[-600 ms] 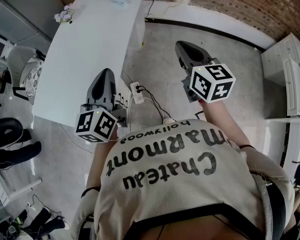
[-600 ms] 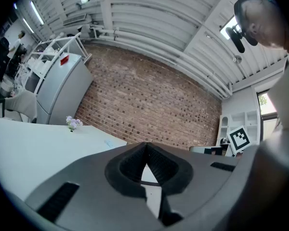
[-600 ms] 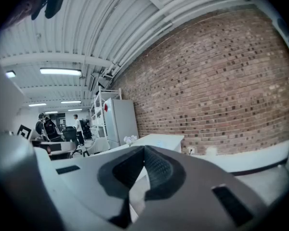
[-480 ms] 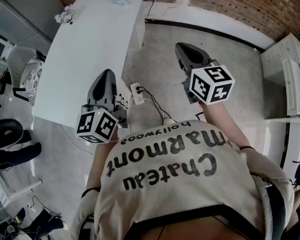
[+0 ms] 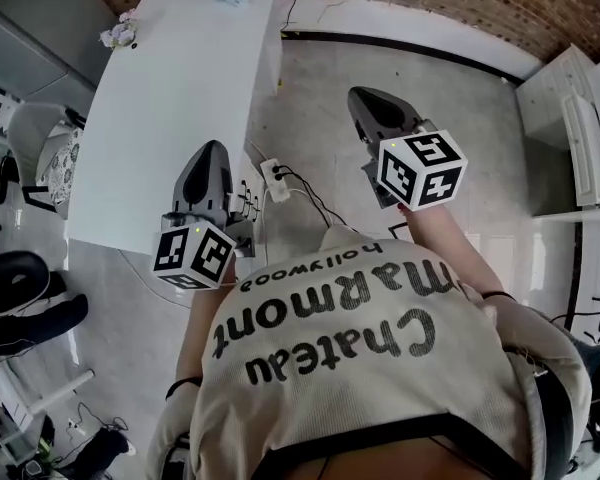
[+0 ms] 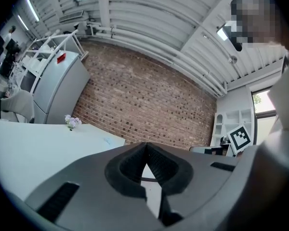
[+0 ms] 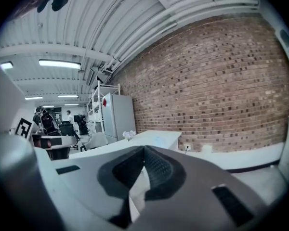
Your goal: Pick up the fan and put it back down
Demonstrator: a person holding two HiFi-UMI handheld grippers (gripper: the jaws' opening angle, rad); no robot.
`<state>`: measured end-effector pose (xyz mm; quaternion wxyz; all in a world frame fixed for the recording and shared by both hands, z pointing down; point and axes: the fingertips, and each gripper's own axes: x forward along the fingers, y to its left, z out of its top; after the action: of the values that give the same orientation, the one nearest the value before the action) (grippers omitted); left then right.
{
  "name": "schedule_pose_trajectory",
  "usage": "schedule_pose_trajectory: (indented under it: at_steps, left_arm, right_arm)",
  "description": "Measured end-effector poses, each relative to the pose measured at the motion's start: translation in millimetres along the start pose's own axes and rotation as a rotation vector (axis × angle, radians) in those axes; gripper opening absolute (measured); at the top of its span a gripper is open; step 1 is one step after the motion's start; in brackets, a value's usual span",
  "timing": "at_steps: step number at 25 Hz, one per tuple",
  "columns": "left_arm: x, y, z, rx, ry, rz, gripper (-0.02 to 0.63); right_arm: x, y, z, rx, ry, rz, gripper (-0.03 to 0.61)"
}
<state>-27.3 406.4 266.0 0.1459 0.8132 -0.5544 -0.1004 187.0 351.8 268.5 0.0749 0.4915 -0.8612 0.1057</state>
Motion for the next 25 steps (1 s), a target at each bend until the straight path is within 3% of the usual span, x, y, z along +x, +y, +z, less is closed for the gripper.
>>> schedule_pose_trajectory:
  at_steps: [7,12,25]
  left_arm:
    - [6,4,-15,-0.025,0.027,-0.019,0.002]
    - [25,13,-16,-0.026,0.034,-0.008,0.000]
    - [135,20,-7,-0.057,-0.001,0.037,0.002]
  right_arm:
    - [10,-2,-8,0.091,0.010,0.011,0.003]
    - [30,-14,-10,0.086,0.023,0.013,0.003]
    - [120,-97,16,0.080,0.043,0.089,0.003]
